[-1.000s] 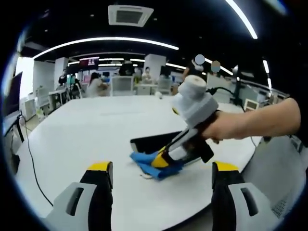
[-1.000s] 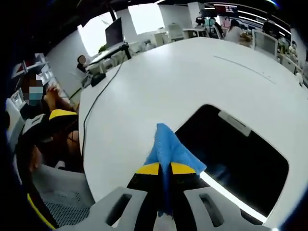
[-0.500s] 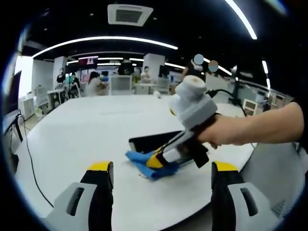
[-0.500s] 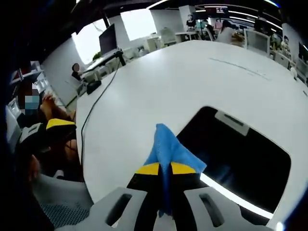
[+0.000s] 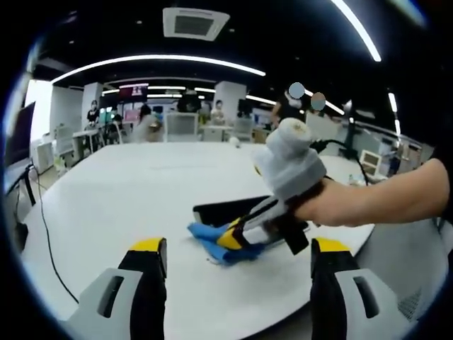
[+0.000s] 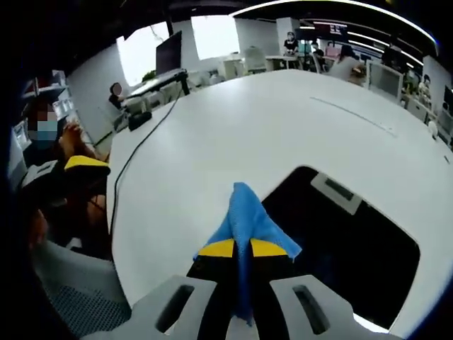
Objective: Wipe the mirror surface with the cleaning cloth until all visible marks leave the cleaned area.
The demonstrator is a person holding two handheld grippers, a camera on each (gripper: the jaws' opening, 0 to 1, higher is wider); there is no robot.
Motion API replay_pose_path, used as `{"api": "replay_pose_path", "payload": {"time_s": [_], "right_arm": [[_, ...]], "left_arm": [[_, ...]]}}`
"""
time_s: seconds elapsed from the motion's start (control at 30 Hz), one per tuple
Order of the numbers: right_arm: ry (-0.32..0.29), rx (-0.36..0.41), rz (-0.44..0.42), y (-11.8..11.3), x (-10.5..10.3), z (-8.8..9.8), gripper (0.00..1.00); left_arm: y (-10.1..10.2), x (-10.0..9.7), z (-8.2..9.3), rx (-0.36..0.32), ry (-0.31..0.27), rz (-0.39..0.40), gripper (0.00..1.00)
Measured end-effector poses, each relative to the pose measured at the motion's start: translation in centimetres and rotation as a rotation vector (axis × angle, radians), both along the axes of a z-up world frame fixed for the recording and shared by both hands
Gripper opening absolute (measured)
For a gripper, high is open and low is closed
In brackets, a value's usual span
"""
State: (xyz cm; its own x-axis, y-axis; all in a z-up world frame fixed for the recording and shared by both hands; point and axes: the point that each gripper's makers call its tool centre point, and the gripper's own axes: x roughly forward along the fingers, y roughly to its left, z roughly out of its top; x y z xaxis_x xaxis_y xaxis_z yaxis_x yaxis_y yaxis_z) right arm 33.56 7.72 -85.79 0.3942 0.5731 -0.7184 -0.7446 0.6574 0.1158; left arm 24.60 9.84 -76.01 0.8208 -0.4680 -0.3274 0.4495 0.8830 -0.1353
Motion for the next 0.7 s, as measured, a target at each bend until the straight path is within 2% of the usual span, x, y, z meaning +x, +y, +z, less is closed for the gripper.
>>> {"api": "replay_pose_path", "payload": {"time_s": [0.27, 0.7], "right_arm": [[-0.008, 0.001, -0.010, 0.2, 0.6, 0.2, 0.01], [-0.023, 0.012, -0.043, 0.1, 3.5, 0.2, 0.01]], "left_arm": [[0.0, 0.2, -0.1, 0.003, -0.002, 0.001, 0.83], [-0.1, 0.1, -0.3, -0.008, 0.018, -0.004, 0.83]]}}
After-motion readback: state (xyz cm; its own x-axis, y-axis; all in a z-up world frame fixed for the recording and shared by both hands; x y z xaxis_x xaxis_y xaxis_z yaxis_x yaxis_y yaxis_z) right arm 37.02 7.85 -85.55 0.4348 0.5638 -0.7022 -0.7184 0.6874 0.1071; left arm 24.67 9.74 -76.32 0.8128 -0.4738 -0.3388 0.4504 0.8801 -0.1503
